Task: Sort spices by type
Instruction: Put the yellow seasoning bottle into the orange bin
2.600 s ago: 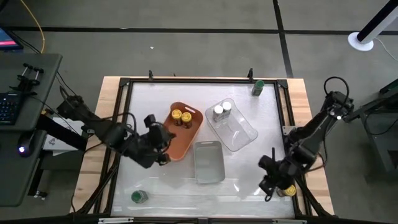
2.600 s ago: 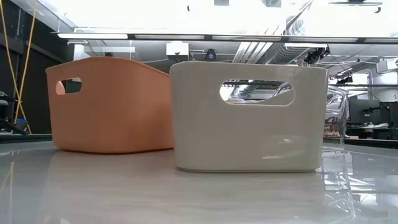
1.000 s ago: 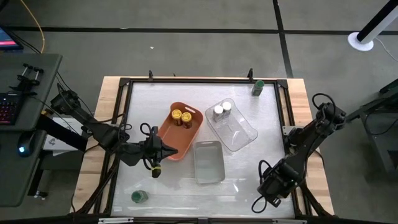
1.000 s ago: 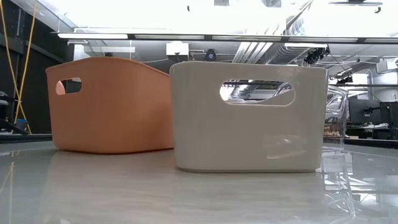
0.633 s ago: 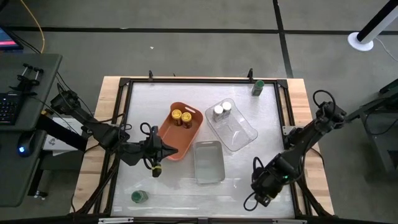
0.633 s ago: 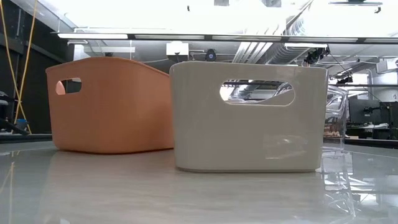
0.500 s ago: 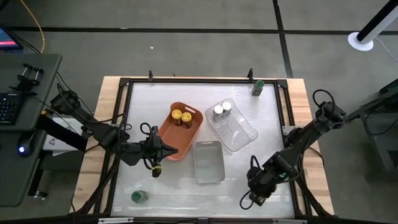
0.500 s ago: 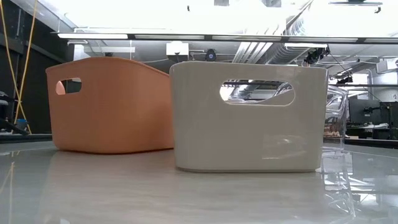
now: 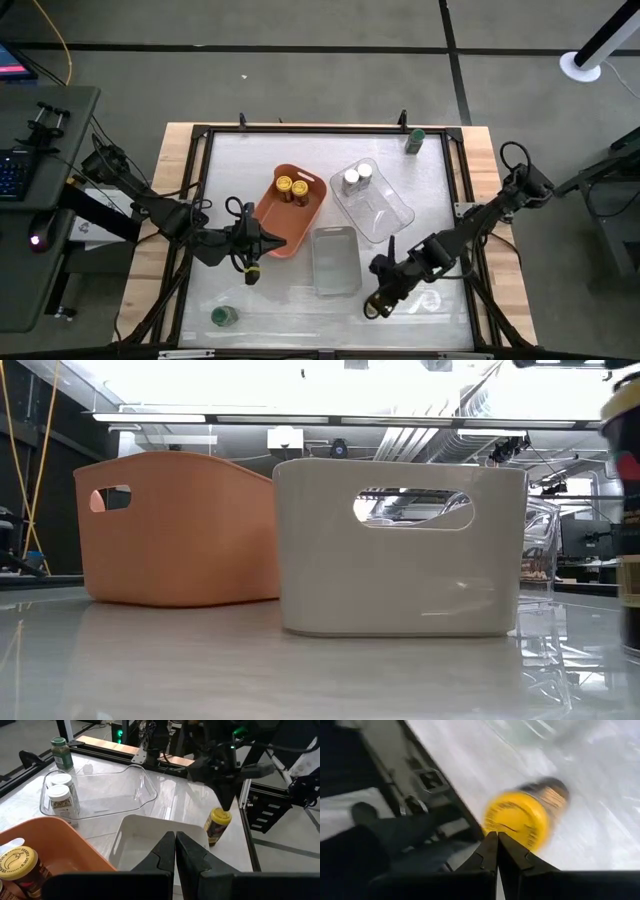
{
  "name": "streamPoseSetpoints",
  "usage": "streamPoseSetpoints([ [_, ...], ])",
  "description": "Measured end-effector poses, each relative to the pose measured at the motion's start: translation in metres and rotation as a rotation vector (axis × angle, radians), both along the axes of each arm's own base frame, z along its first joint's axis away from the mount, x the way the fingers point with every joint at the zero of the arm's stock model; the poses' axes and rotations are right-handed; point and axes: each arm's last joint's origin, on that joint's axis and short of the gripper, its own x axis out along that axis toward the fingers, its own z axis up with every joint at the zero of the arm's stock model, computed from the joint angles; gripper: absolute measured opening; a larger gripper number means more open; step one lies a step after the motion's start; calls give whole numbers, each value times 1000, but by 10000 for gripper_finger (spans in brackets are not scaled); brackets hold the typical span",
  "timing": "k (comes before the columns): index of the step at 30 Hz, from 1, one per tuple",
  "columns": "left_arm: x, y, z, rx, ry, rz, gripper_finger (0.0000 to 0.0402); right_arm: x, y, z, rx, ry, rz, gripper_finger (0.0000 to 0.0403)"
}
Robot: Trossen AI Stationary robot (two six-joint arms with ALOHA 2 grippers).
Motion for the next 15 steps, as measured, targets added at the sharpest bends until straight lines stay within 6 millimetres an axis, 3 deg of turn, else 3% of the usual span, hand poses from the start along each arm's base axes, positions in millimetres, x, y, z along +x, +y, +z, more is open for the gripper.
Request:
streamPoseSetpoints([
  [4, 0, 0, 0, 0, 0, 0, 0, 9, -1, 9, 31, -114, 13, 0],
  [8, 0, 0, 0, 0, 1, -1, 0, 10, 1, 35, 8, -169, 64, 0],
  [11, 0, 0, 0, 0, 2, -3, 0, 3, -2, 43, -84, -87, 88, 0],
  [15, 0, 0, 0, -16, -3, 2, 0, -10, -10, 36, -192, 69, 59, 0],
])
